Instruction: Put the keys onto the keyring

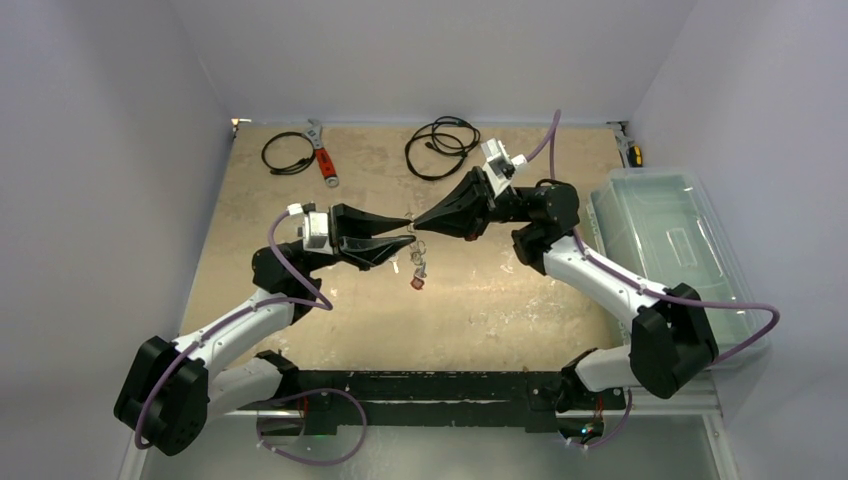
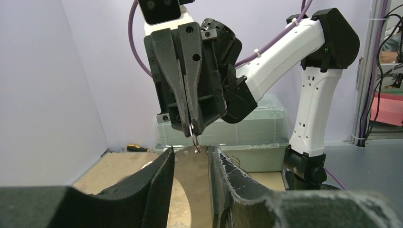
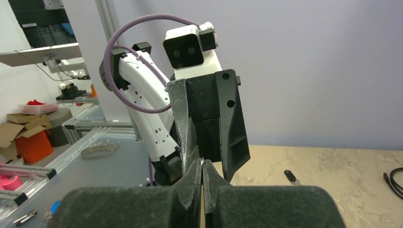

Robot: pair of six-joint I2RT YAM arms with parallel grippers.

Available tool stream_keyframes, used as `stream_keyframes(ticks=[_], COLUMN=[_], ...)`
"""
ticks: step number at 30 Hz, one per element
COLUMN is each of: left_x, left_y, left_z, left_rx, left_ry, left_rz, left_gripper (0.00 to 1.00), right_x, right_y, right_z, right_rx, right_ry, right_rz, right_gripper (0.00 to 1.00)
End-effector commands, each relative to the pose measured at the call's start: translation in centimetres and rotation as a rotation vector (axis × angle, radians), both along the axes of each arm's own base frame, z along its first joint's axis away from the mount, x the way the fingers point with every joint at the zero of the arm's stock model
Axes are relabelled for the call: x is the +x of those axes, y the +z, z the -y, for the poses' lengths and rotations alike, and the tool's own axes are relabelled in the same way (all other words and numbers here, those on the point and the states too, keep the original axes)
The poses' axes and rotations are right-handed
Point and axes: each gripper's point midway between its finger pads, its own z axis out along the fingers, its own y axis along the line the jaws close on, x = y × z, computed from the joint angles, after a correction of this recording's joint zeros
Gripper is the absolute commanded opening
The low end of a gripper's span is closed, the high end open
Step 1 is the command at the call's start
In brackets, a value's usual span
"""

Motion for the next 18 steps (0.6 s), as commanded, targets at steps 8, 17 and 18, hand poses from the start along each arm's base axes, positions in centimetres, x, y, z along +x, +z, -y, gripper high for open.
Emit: stream_keyframes(ticks=[8,17,18], left_x=[-0.47,-0.42,-0.43], left_y=[0.00,-0.08,-0.05], left_z=[-0.10,-0.07,-0.09], left_rx=[-0.004,0.001,0.001], left_ry=[-0.010,-0.007,-0.006], left_rz=[0.016,0.018,0.020], left_gripper=[0.25,0.18,0.18], right_x=[-0.90,-1.46,-1.50], right_y=[1.20,0.93,0.91], right_z=[-0.03,-0.44,-0.48], right_rx=[0.038,0.030,0.030], right_ry=[0.019,0.047,0.049], right_rz=[0.050,0.053,0.052], right_gripper=[0.00,0.00,0.00])
